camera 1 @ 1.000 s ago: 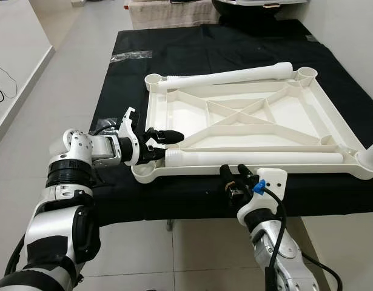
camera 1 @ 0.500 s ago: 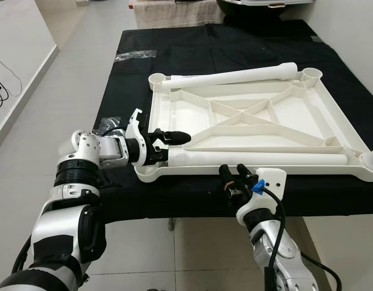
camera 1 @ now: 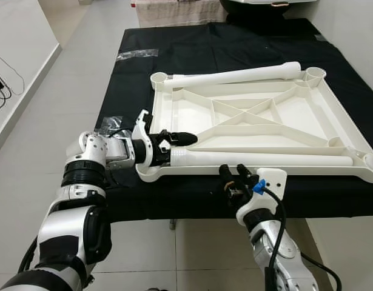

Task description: Building children table

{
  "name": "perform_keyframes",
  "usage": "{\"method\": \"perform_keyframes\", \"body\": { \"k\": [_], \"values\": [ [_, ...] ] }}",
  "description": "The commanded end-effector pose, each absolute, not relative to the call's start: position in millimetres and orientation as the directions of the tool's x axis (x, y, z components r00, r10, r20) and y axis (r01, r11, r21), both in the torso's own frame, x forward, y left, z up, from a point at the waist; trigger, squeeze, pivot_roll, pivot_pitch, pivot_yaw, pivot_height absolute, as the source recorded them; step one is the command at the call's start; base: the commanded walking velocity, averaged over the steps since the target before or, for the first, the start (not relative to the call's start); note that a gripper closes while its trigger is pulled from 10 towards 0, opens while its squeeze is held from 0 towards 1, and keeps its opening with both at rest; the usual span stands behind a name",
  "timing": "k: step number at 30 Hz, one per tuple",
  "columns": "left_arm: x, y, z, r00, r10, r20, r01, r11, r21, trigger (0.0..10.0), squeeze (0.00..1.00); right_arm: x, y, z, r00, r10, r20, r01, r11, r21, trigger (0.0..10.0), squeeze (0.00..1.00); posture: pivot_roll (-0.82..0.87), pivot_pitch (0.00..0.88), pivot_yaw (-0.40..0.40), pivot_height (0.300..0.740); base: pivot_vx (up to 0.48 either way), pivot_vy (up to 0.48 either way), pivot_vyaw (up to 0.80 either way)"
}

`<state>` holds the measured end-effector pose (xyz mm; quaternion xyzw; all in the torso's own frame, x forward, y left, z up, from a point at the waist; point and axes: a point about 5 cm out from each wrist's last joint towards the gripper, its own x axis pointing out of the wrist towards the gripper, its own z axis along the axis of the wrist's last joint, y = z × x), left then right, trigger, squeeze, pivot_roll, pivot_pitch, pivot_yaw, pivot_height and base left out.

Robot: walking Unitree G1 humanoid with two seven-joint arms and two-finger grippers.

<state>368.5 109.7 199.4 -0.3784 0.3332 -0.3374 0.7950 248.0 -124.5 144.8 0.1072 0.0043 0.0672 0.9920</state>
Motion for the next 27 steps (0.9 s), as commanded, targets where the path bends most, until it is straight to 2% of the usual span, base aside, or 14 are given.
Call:
{"method": "perform_keyframes", "body": {
  "k": [1,3,6,10,19,20,21,22,23,27],
  "values": [
    [366.2,102.2,201.3,0.516,-0.826,-0.229,0.304,0.427,-0.852,10.0,0.00,245.3,-119.3,145.0,0.990,0.141,0.011,-0.139,0.960,0.244,10.0,0.00,0.09,0.164,0.041,0.740,0.000,0.000,0.00],
    [365.3,101.0,203.6,0.507,-0.835,-0.213,0.316,0.410,-0.856,10.0,0.00,245.2,-119.7,144.9,0.990,0.140,0.012,-0.138,0.959,0.246,10.0,0.00,0.09,0.160,0.042,0.740,0.000,0.000,0.00],
    [358.1,96.7,216.3,0.454,-0.882,-0.128,0.381,0.322,-0.867,10.0,0.00,245.5,-123.5,145.2,0.992,0.124,0.021,-0.125,0.948,0.292,10.0,0.00,0.09,0.154,0.040,0.740,0.000,0.000,0.00],
    [353.9,96.3,223.4,0.428,-0.900,-0.078,0.421,0.275,-0.864,10.0,0.00,245.9,-127.2,145.4,0.993,0.112,0.025,-0.113,0.931,0.347,10.0,0.00,0.10,0.157,0.040,0.740,0.000,0.000,0.00],
    [352.2,98.3,222.2,0.428,-0.901,-0.077,0.414,0.271,-0.869,10.0,0.00,246.8,-132.5,146.8,0.994,0.101,0.030,-0.104,0.893,0.437,10.0,0.00,0.09,0.159,0.036,0.740,0.000,0.000,0.00],
    [351.6,98.1,219.7,0.428,-0.900,-0.085,0.407,0.276,-0.871,4.9,0.00,247.0,-133.6,146.7,0.995,0.098,0.030,-0.101,0.888,0.449,10.0,0.00,0.09,0.158,0.037,0.740,0.000,0.000,0.00],
    [351.3,98.1,217.8,0.429,-0.899,-0.093,0.401,0.281,-0.872,3.4,0.00,247.0,-134.0,146.6,0.995,0.099,0.029,-0.101,0.886,0.452,10.0,0.00,0.09,0.158,0.037,0.740,0.000,0.000,0.00],
    [351.3,98.1,217.8,0.429,-0.899,-0.093,0.401,0.281,-0.872,3.4,0.00,247.0,-134.0,146.6,0.995,0.099,0.029,-0.101,0.886,0.452,10.0,0.00,0.09,0.158,0.037,0.740,0.000,0.000,0.00],
    [351.1,98.0,217.0,0.429,-0.898,-0.094,0.398,0.281,-0.873,0.0,0.00,247.0,-133.5,146.8,0.994,0.101,0.031,-0.104,0.886,0.452,10.0,0.00,0.09,0.158,0.037,0.740,0.000,0.000,0.00],
    [349.5,97.7,218.4,0.427,-0.900,-0.084,0.406,0.274,-0.872,0.0,0.00,247.3,-133.0,147.4,0.994,0.102,0.032,-0.105,0.890,0.444,10.0,0.00,0.09,0.160,0.034,0.740,0.000,0.000,0.00]
  ]
}}
